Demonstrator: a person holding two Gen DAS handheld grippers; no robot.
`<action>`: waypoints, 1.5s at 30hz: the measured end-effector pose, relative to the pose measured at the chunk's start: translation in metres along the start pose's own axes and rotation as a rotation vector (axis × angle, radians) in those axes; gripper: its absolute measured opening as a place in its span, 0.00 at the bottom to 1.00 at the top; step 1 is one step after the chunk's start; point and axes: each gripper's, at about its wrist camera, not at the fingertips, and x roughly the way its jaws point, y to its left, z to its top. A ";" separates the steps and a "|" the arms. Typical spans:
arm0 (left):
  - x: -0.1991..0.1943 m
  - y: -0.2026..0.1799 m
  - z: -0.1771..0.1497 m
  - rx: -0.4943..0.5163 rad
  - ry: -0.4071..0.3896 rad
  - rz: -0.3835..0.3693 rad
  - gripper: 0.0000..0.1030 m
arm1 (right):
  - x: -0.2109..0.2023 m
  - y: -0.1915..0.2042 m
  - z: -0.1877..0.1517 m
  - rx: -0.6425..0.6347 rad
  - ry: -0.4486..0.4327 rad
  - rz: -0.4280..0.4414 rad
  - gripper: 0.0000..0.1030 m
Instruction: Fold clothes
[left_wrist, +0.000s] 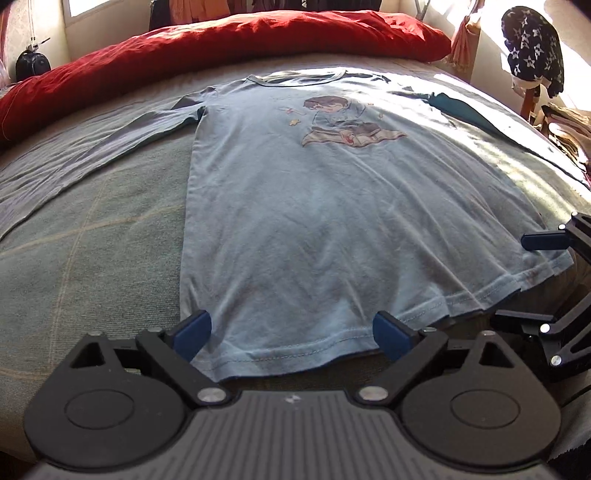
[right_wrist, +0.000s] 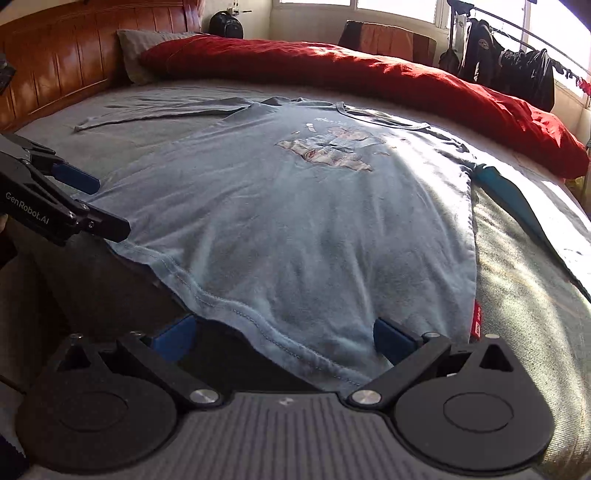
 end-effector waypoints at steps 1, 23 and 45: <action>0.000 -0.002 0.008 0.008 -0.031 -0.004 0.91 | -0.003 -0.003 0.007 0.007 -0.031 0.000 1.00; 0.007 0.023 0.020 -0.079 0.015 -0.065 0.94 | 0.001 -0.041 0.003 0.171 0.030 0.068 1.00; 0.183 0.123 0.177 -0.358 0.085 -0.370 0.94 | 0.152 -0.206 0.136 0.553 0.082 0.354 1.00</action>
